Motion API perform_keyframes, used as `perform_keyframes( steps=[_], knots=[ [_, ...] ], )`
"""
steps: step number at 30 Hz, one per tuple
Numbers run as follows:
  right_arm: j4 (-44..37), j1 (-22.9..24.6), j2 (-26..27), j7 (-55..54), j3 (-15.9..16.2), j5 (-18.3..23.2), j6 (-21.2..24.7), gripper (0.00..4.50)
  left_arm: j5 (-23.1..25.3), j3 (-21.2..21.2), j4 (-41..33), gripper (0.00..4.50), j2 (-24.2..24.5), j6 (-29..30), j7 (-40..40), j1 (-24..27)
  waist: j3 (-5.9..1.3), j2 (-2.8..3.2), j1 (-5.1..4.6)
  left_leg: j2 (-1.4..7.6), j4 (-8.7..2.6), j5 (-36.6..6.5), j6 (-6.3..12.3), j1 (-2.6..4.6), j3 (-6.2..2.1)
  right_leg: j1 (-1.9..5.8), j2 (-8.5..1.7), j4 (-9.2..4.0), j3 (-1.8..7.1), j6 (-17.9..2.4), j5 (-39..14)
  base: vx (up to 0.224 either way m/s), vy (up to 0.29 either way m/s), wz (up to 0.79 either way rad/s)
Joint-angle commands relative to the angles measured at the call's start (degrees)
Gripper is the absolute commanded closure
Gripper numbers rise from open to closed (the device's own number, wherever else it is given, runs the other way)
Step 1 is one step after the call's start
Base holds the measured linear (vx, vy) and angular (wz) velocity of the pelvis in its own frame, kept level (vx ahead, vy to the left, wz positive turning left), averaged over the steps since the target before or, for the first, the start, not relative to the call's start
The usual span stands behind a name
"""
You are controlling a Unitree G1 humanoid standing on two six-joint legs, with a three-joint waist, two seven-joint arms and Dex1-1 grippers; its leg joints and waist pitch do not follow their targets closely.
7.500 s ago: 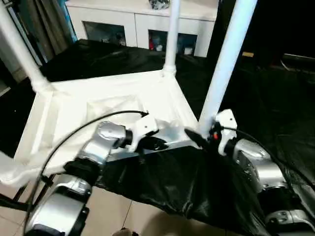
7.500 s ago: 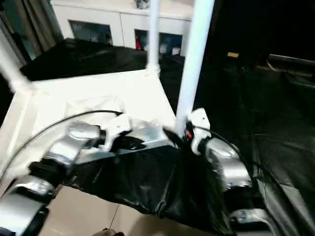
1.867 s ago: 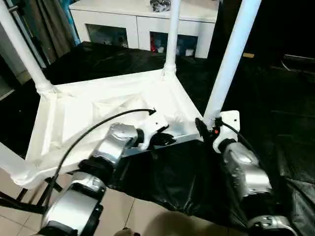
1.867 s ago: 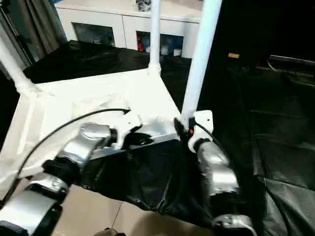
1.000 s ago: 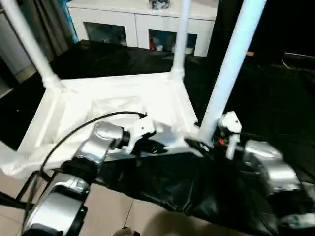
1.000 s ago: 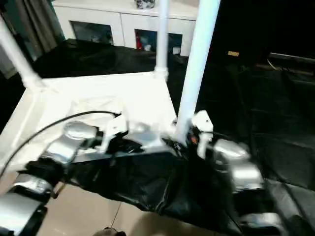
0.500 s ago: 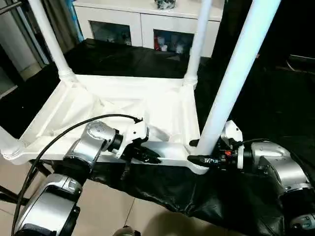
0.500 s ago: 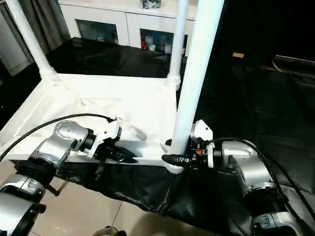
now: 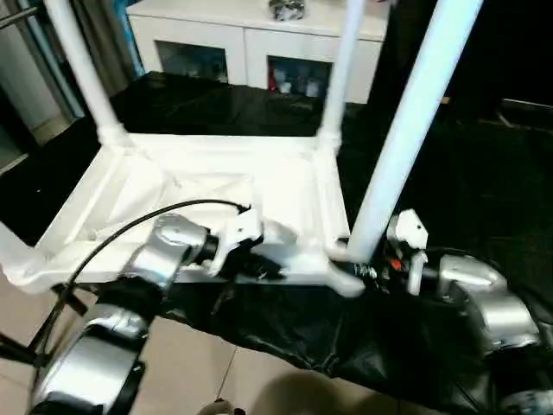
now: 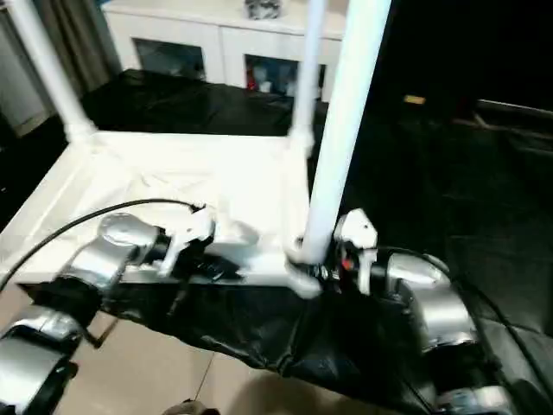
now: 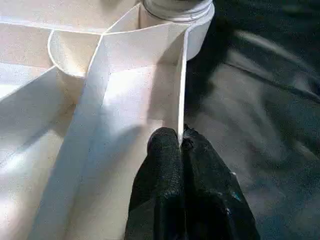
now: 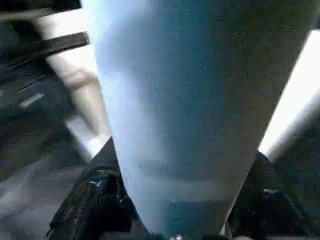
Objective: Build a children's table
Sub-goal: Rotate leg to tighten
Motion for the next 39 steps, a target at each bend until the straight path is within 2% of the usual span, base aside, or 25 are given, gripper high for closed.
perform_keyframes(
  steps=[1, 4, 5, 6, 7, 8, 9, 10, 11, 12, 13, 16, 18, 19, 22, 24, 28, 31, 33, 34, 35, 38, 39],
  knots=[
    [1.4, -0.32, 4.72, -5.82, 2.24, 0.06, 3.34, 2.51, -0.2, 1.14, 0.24, 4.5, -2.94, 1.09, 6.1, -2.08, -2.96, -0.37, -0.23, 4.2, -5.1, -17.98, -1.4, 1.61, -2.75, 1.92, -5.26, -5.51, 3.5, -10.69, -19.18, 0.0, 0.0, 0.0],
    [3.13, -1.75, 9.58, -14.25, 0.51, -0.26, 3.74, 2.52, -0.22, 2.31, 2.01, 4.5, -6.1, 2.9, 12.95, -4.11, -2.63, -0.41, -0.99, 4.01, -5.18, -20.45, -1.91, 1.94, -2.72, 1.61, -5.22, -6.0, 3.51, -10.09, -22.16, 0.0, 0.0, 0.0],
    [5.06, -3.05, 12.67, -19.96, -0.8, -0.34, 4.04, 2.52, -0.16, 3.01, 2.98, 4.5, -7.89, 3.34, 17.14, -5.17, -2.66, -0.18, -1.31, 3.95, -5.24, -20.97, -2.63, 2.08, -2.88, 1.54, -5.26, -6.08, 3.5, -10.1, -23.17, 0.0, 0.0, 0.0],
    [6.0, -3.78, 14.41, -22.32, -0.87, -0.84, 3.56, 2.52, 0.1, 2.94, 3.39, 4.5, -8.76, 2.98, 18.53, -5.62, -2.78, -0.23, -1.23, 4.04, -5.24, -21.15, -2.84, 2.3, -2.94, 1.53, -5.35, -6.14, 3.51, -10.02, -23.24, 0.0, 0.0, 0.0],
    [6.69, -4.35, 15.7, -24.03, -0.75, -1.41, 3.01, 2.52, 0.22, 2.89, 3.68, 4.5, -9.43, 2.68, 19.39, -5.94, -2.75, -0.38, -1.3, 3.94, -5.23, -20.53, -2.66, 2.17, -2.86, 1.54, -5.25, -6.13, 3.6, -9.96, -22.31, 0.0, 0.0, 0.0],
    [7.03, -4.64, 16.29, -24.9, -0.63, -1.78, 2.69, 2.52, 0.18, 2.93, 3.79, 4.5, -9.76, 2.58, 19.74, -6.08, -2.79, -0.25, -1.21, 3.93, -5.28, -20.25, -2.57, 2.09, -2.88, 1.68, -5.25, -6.1, 3.58, -9.89, -21.7, 0.0, 0.0, 0.0],
    [7.9, -5.42, 17.9, -28.32, -0.49, -3.64, 2.47, 2.52, 0.6, 2.73, 4.16, 4.5, -10.51, 1.86, 20.72, -6.42, -2.85, -0.53, -1.26, 3.97, -5.33, -19.39, -2.06, 1.98, -2.71, 1.73, -5.08, -5.97, 3.67, -10.02, -19.08, 0.0, 0.0, 0.0],
    [7.9, -5.42, 17.9, -28.32, -0.49, -3.64, 2.47, 2.52, 0.6, 2.73, 4.16, 4.5, -10.51, 1.86, 20.72, -6.42, -2.85, -0.53, -1.26, 3.97, -5.33, -19.39, -2.06, 1.98, -2.71, 1.73, -5.08, -5.97, 3.67, -10.02, -19.08, 0.0, 0.0, 0.0],
    [8.11, -5.65, 18.45, -29.81, -0.34, -4.51, 2.35, 2.17, 1.08, 2.43, 4.16, 4.5, -10.68, 1.4, 20.98, -6.43, -2.9, -0.34, -1.3, 3.95, -5.42, -18.26, -1.79, 1.72, -2.75, 1.96, -5.05, -5.6, 3.64, -10.33, -17.16, 0.0, 0.0, 0.0],
    [8.06, -5.64, 18.44, -29.87, -0.04, -4.96, 1.78, 1.96, 1.46, 2.11, 4.04, 4.5, -10.61, 0.91, 20.77, -6.3, -2.94, -0.34, -1.27, 3.93, -5.41, -18.02, -1.64, 1.75, -2.69, 1.95, -5.02, -5.61, 3.66, -10.27, -16.64, 0.0, 0.0, 0.0],
    [7.6, -5.25, 17.95, -30.54, 0.14, -6.03, 0.32, 1.82, 1.45, 1.7, 3.28, 4.5, -10.34, 0.21, 19.08, -5.57, -2.97, -0.58, -1.23, 3.94, -5.34, -17.66, -1.27, 1.83, -2.57, 1.97, -5.06, -5.57, 3.72, -10.34, -15.73, 0.0, 0.0, 0.0],
    [7.41, -5.11, 17.34, -29.51, -0.17, -6.02, -0.39, 1.76, 1.43, 1.43, 2.82, 4.5, -10.0, -0.31, 18.25, -4.99, -3.01, -0.46, -1.15, 3.95, -5.28, -16.25, -0.35, 1.68, -2.46, 2.11, -5.04, -5.34, 3.74, -10.91, -13.68, 0.0, 0.0, 0.0],
    [7.1, -4.94, 16.21, -28.36, -0.52, -5.89, -0.52, 1.42, 1.28, 1.01, 2.32, 4.5, -9.33, -1.0, 16.74, -4.12, -2.91, -0.38, -1.15, 3.98, -5.34, -16.36, -0.14, 1.65, -2.46, 2.15, -5.04, -5.37, 3.73, -11.09, -13.88, 0.0, 0.0, 0.0],
    [7.1, -4.94, 16.21, -28.36, -0.52, -5.89, -0.52, 1.42, 1.28, 1.01, 2.32, 4.5, -9.33, -1.0, 16.74, -4.12, -2.94, -0.42, -1.17, 3.96, -5.33, -16.47, -0.11, 1.61, -2.46, 2.23, -5.04, -5.37, 3.72, -11.05, -14.08, 0.0, 0.0, 0.0],
    [6.33, -4.57, 13.9, -25.24, -0.73, -5.38, -0.87, 1.04, 1.26, 0.83, 1.97, 4.5, -8.52, -1.66, 15.7, -3.26, -2.85, -0.27, -1.19, 4.05, -5.41, -17.16, -0.22, 1.65, -2.53, 2.2, -5.11, -5.52, 3.74, -10.91, -15.17, 0.0, 0.0, 0.0],
    [3.46, -3.09, 10.64, -19.6, -0.28, -4.29, -0.39, 0.95, 1.33, 0.78, 1.38, 4.5, -7.75, -1.92, 14.53, -2.49, -2.89, -0.34, -1.03, 4.14, -5.39, -17.13, 0.09, 1.71, -2.49, 2.32, -5.04, -5.54, 3.77, -10.72, -14.67, 0.0, 0.0, 0.0],
    [-1.52, -0.1, 4.73, -10.73, -0.24, -1.43, 1.08, 0.49, 1.51, 0.51, 1.16, 4.5, -6.84, -2.31, 13.42, -1.93, -3.08, -0.59, -0.83, 4.0, -4.99, -13.62, 2.56, 1.23, -2.31, 2.86, -5.06, -5.08, 3.7, -11.72, -9.86, 0.0, 0.0, 0.0],
    [-4.52, 2.12, -0.1, -4.91, -1.5, 0.77, 2.12, 0.35, 1.34, 0.34, 0.88, 4.5, -6.33, -2.45, 12.1, -1.59, -2.97, -0.65, -0.48, 4.01, -4.8, -12.9, 3.55, 1.29, -2.2, 2.88, -5.0, -5.32, 3.62, -11.77, -11.09, 0.0, 0.0, 0.0],
    [-5.62, 3.02, -2.27, -2.15, -2.28, 1.88, 2.48, 0.05, 1.31, 0.18, 0.81, 4.5, -6.02, -2.79, 11.18, -1.5, -3.06, -0.64, -0.27, 4.12, -4.78, -12.56, 3.88, 1.22, -2.23, 2.8, -4.99, -5.21, 3.56, -11.89, -11.24, 0.0, 0.0, 0.0],
    [-6.55, 3.82, -4.29, 0.55, -2.91, 2.92, 2.97, 0.05, 1.21, -0.01, 0.47, 4.5, -5.69, -3.11, 10.01, -1.28, -3.04, -0.27, -0.14, 4.15, -4.79, -12.66, 3.8, 1.25, -2.3, 2.81, -4.97, -5.26, 3.46, -11.95, -11.54, 0.0, 0.0, 0.0],
    [-7.85, 4.88, -7.05, 4.18, -3.5, 4.36, 3.75, 0.05, 1.05, -0.31, -0.26, 4.5, -5.25, -3.46, 8.28, -0.86, -3.02, -0.32, -0.03, 4.27, -4.76, -13.23, 3.84, 1.41, -2.23, 2.85, -4.87, -5.34, 3.46, -11.98, -11.87, 0.0, 0.0, 0.0],
    [-8.53, 5.35, -8.9, 6.53, -3.54, 5.04, 4.16, 0.05, 0.74, -0.57, -1.02, 4.5, -4.75, -3.69, 6.39, -0.38, -3.14, -0.44, 0.28, 4.23, -4.59, -11.9, 4.5, 1.14, -2.16, 2.9, -4.98, -5.13, 3.42, -12.38, -10.46, 0.0, 0.0, 0.0],
    [-8.86, 5.41, -10.11, 8.26, -3.27, 5.32, 4.43, 0.05, 0.51, -0.83, -1.55, 4.5, -4.31, -3.86, 4.9, -0.08, -3.1, -0.02, 0.31, 4.25, -4.6, -11.67, 4.52, 1.12, -2.21, 2.77, -4.92, -5.06, 3.34, -12.59, -10.49, 0.0, 0.0, 0.0]
  ],
)
